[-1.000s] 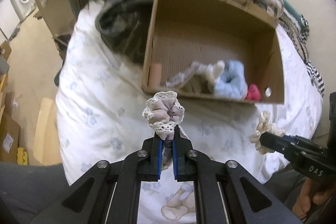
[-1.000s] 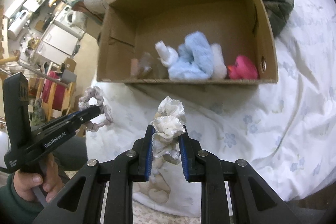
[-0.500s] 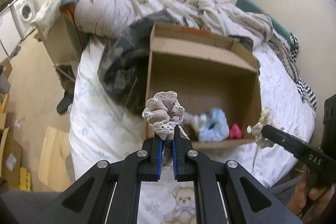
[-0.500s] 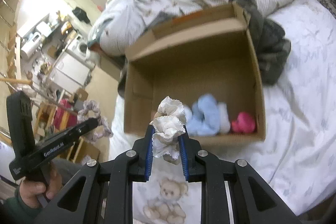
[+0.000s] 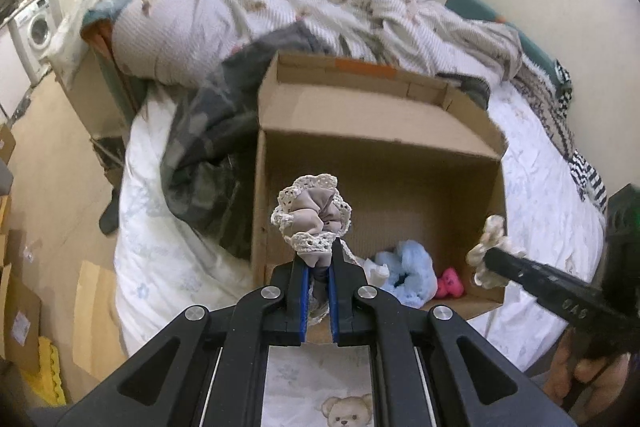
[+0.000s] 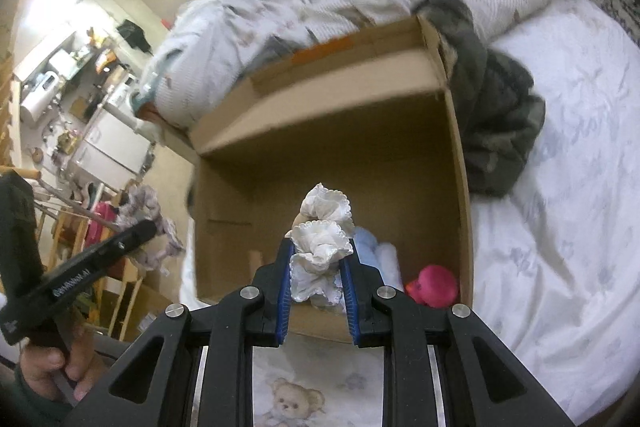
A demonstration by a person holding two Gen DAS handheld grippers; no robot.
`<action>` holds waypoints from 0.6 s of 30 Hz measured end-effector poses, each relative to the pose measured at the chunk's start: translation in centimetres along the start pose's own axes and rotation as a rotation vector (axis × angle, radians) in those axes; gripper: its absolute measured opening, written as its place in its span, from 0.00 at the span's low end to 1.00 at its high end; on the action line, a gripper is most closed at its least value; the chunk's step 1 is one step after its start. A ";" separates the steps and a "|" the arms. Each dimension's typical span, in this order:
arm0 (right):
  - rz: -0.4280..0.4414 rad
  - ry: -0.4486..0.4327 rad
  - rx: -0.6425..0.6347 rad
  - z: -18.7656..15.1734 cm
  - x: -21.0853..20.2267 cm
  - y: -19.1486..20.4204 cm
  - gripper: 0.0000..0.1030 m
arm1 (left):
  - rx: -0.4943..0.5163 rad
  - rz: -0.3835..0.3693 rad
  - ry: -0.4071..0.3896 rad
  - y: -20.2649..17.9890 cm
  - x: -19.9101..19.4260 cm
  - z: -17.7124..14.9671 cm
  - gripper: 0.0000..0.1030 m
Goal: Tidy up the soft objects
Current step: 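Carry the lace scrunchie and white cloth into the box and release both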
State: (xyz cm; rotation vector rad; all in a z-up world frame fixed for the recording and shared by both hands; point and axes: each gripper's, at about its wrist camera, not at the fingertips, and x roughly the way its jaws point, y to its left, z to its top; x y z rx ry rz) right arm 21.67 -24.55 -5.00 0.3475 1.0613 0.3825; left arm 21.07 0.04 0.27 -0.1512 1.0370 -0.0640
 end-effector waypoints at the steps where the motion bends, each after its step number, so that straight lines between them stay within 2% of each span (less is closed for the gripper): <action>1: -0.011 0.017 0.007 -0.1 0.7 -0.3 0.23 | 0.009 -0.004 0.005 -0.2 0.4 -0.1 0.07; 4: -0.029 0.060 0.020 -0.2 2.5 -0.9 0.23 | 0.044 -0.002 0.012 -1.0 2.0 -0.7 0.07; 8: -0.043 0.107 0.032 -0.4 4.4 -1.2 0.24 | 0.042 -0.045 0.067 -0.9 4.9 -1.4 0.07; 11: -0.049 0.142 0.020 -0.8 5.4 -1.0 0.23 | 0.047 -0.012 0.102 -0.7 6.7 -1.8 0.07; 14: -0.055 0.188 0.006 -1.4 6.5 -0.7 0.24 | 0.005 -0.026 0.135 -0.3 8.0 -2.3 0.07; 18: -0.065 0.244 -0.001 -1.8 7.9 -0.9 0.24 | 0.002 -0.020 0.161 -0.5 8.9 -2.9 0.07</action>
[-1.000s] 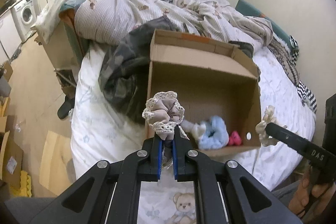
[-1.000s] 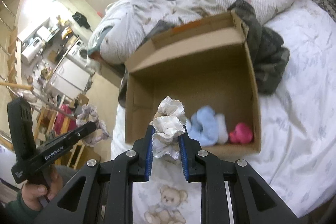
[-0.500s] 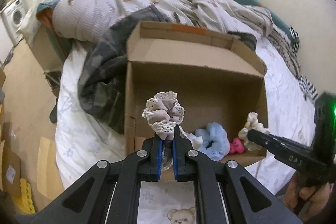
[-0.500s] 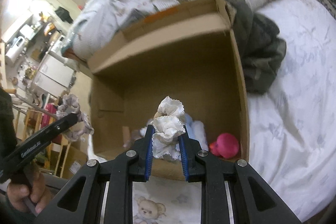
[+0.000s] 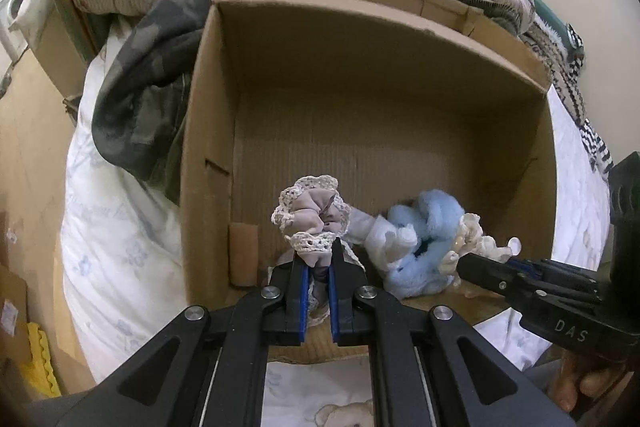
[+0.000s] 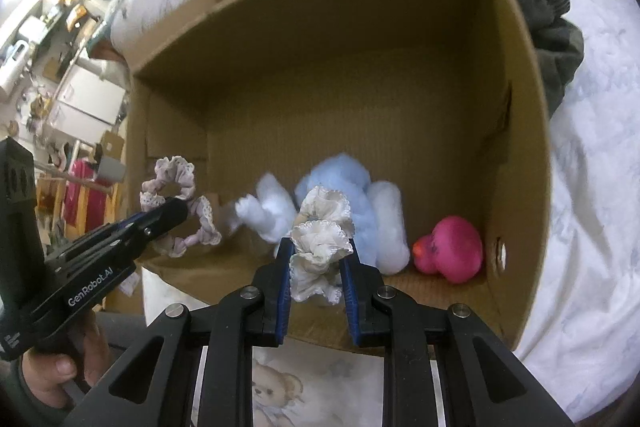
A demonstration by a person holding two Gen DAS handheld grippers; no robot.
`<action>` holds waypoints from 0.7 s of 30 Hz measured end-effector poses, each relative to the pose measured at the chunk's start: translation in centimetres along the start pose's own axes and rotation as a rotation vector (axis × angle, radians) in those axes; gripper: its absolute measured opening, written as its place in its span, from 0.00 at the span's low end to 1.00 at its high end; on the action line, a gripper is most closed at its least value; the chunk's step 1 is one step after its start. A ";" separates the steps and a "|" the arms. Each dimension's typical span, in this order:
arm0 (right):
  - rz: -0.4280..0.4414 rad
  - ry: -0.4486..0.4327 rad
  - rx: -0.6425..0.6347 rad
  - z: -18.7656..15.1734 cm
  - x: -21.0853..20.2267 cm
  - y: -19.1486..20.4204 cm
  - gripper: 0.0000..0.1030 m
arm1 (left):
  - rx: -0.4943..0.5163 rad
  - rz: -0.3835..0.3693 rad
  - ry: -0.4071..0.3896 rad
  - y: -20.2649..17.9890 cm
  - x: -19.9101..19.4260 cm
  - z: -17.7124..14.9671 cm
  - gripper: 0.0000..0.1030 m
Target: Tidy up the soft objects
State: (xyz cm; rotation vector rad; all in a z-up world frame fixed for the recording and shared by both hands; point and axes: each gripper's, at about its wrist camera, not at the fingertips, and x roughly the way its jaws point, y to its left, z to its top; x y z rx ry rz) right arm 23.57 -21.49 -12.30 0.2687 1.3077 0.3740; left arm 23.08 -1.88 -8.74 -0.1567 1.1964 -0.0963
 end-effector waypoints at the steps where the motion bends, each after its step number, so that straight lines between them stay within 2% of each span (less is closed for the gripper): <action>1: -0.003 0.008 0.002 0.0 0.2 0.0 0.24 | 0.002 0.008 -0.003 -0.1 0.1 -0.2 0.07; 7: -0.010 0.014 0.014 0.2 0.7 -0.2 0.24 | 0.029 0.024 -0.007 -0.6 0.0 -0.3 0.09; 11: -0.024 0.010 0.017 0.5 0.6 -0.2 0.29 | 0.021 0.029 -0.002 -0.4 0.0 -0.3 0.12; 13: -0.014 0.001 0.015 0.6 0.3 -0.1 0.37 | 0.011 0.023 0.001 -0.5 0.0 -0.2 0.24; 14: -0.015 -0.008 0.010 0.6 0.1 0.0 0.56 | 0.007 0.020 0.001 -0.3 -0.1 -0.2 0.28; 15: -0.016 -0.024 0.004 0.6 -0.1 0.1 0.67 | 0.002 0.014 -0.001 -0.3 -0.2 -0.2 0.41; 16: -0.017 -0.041 -0.001 0.6 -0.4 0.3 0.67 | -0.001 0.003 -0.005 -0.2 -0.4 -0.3 0.57; 17: -0.019 -0.052 -0.006 0.6 -0.6 0.4 0.67 | -0.002 -0.001 -0.009 -0.1 -0.6 -0.4 0.62; 19: -0.032 -0.068 -0.007 0.7 -1.0 0.4 0.67 | 0.006 0.008 -0.025 -0.2 -1.0 -0.6 0.65; 20: -0.027 -0.074 0.001 0.8 -1.1 0.4 0.70 | 0.013 0.012 -0.029 -0.2 -1.2 -0.6 0.65; 21: -0.013 -0.079 0.011 0.9 -1.3 0.4 0.77 | 0.020 0.019 -0.033 -0.3 -1.3 -0.6 0.65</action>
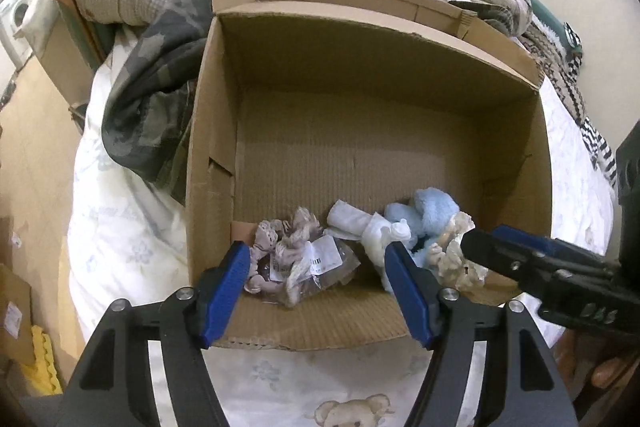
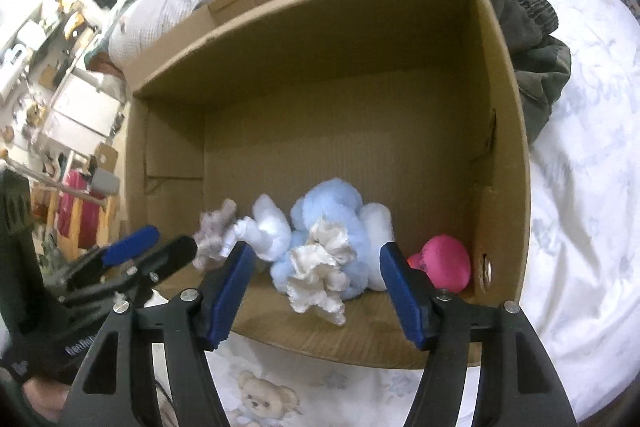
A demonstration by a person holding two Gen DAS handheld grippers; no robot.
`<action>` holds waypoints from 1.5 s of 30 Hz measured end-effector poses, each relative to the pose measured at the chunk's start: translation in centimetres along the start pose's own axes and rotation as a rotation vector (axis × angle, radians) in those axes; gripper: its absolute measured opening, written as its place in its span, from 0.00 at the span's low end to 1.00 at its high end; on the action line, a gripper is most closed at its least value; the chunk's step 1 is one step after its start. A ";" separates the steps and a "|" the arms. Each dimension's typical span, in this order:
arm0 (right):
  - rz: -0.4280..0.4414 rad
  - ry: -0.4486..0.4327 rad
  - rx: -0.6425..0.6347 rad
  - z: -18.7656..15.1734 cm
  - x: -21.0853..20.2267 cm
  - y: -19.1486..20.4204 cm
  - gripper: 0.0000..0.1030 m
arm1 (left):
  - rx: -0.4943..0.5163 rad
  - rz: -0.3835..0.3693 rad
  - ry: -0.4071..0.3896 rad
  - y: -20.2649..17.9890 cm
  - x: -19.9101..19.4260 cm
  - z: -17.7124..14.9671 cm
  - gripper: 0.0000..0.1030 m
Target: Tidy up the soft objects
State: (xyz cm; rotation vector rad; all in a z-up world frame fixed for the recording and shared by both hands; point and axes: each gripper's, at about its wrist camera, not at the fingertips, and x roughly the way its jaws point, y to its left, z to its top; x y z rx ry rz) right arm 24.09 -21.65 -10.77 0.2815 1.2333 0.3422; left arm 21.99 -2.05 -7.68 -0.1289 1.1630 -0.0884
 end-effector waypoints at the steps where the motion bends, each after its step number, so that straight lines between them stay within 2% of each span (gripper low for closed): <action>1: 0.007 -0.006 0.005 -0.1 -0.2 -0.1 0.80 | 0.004 0.007 -0.008 0.0 -0.2 0.0 0.65; 3: -0.005 -0.036 0.006 0.0 -0.9 0.1 0.95 | 0.007 0.018 -0.028 0.0 -0.7 0.0 0.65; 5: -0.011 -0.079 0.001 0.1 -1.7 0.3 1.00 | 0.010 0.035 -0.057 0.1 -1.6 0.0 0.65; 11: 0.028 -0.179 0.038 0.0 -3.8 0.1 1.00 | 0.014 0.084 -0.160 0.3 -4.7 -0.1 0.65; 14: 0.020 -0.221 0.045 -0.1 -5.0 0.2 1.00 | -0.016 0.108 -0.188 0.7 -5.9 -0.3 0.65; 17: 0.011 -0.234 0.040 -0.3 -5.9 0.6 1.00 | -0.037 0.061 -0.187 1.3 -6.9 0.1 0.65; 20: 0.009 -0.257 0.030 -0.6 -7.3 1.3 1.00 | -0.057 0.072 -0.210 1.9 -8.4 0.0 0.67; 22: 0.004 -0.275 0.018 -0.9 -8.2 1.8 1.00 | -0.065 0.075 -0.226 2.2 -9.3 -0.3 0.74; 30: -0.015 -0.340 -0.036 -3.4 -11.8 3.4 1.00 | -0.086 0.032 -0.264 3.9 -12.2 -3.1 0.85; 33: -0.038 -0.352 -0.059 -4.6 -12.5 3.6 1.00 | -0.069 0.032 -0.287 3.7 -13.2 -4.3 0.91; 36: -0.066 -0.374 -0.073 -6.0 -12.9 3.7 1.00 | -0.033 0.036 -0.326 3.0 -14.0 -5.7 0.93; 38: -0.083 -0.400 -0.081 -6.9 -13.1 3.8 1.00 | -0.011 0.049 -0.338 2.6 -14.2 -6.3 0.99; 45: -0.111 -0.417 -0.090 -9.2 -12.7 3.6 1.00 | -0.007 0.071 -0.340 2.3 -14.0 -8.2 0.99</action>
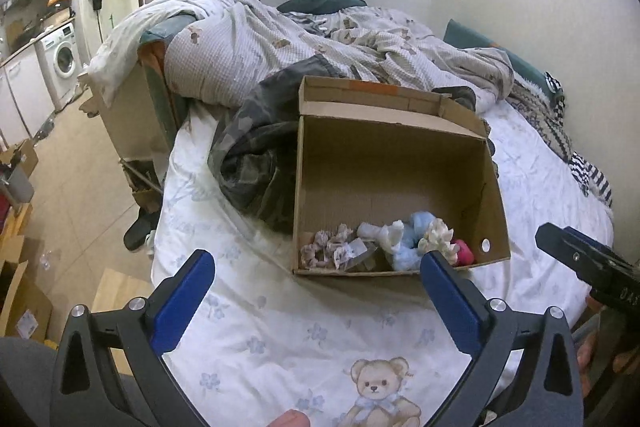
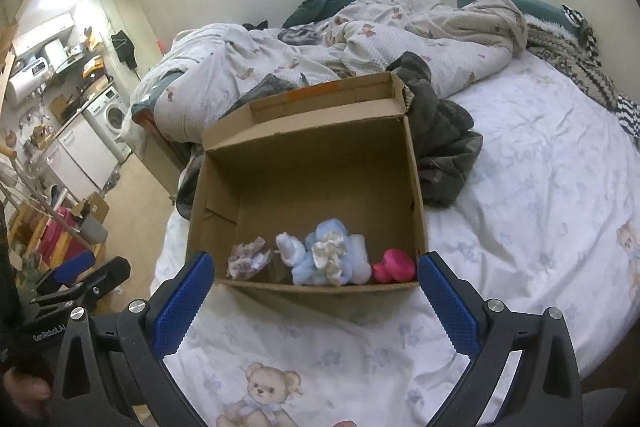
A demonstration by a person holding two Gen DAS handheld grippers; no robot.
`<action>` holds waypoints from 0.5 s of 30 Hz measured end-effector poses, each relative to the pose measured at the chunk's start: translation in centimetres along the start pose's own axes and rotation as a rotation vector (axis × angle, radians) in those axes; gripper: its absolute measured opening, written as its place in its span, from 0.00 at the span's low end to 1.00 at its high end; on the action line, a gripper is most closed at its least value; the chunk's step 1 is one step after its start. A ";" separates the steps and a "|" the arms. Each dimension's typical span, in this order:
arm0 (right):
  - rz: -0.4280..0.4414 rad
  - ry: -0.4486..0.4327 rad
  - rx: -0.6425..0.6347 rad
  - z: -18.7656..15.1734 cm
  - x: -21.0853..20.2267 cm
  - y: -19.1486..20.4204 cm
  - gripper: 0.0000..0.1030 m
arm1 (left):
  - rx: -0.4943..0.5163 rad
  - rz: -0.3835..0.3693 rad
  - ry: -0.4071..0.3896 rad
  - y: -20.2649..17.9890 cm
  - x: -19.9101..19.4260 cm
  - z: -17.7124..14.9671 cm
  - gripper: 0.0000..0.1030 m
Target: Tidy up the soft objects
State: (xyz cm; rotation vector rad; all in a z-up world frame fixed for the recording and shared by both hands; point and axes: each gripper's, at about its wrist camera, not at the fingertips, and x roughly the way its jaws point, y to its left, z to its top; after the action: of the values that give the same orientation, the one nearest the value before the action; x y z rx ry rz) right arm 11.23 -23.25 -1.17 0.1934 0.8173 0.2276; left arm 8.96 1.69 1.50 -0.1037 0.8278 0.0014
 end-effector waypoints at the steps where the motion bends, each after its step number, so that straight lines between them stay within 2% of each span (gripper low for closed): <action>1: 0.000 -0.001 0.003 -0.3 -0.1 0.0 1.00 | -0.006 -0.004 -0.003 0.1 -0.1 -0.2 0.99; 3: 0.009 -0.003 0.016 -0.9 -0.1 -0.1 1.00 | -0.008 -0.015 -0.012 0.2 -0.1 -0.5 0.99; 7: -0.012 -0.017 -0.011 -1.6 0.0 0.5 1.00 | 0.021 0.039 -0.017 -0.1 0.3 -0.7 0.99; 11: -0.026 -0.020 -0.052 -1.7 0.5 1.0 1.00 | 0.024 0.027 -0.009 -0.1 0.5 -0.7 0.99; 15: -0.037 -0.012 -0.017 -1.7 0.9 0.7 1.00 | 0.033 0.023 -0.011 -0.4 0.5 -0.8 1.00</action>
State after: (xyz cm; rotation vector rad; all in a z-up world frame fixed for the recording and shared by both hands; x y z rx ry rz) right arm 10.48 -22.17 -2.70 0.1634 0.8062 0.1989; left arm 8.73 1.24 0.58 -0.0633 0.8177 0.0096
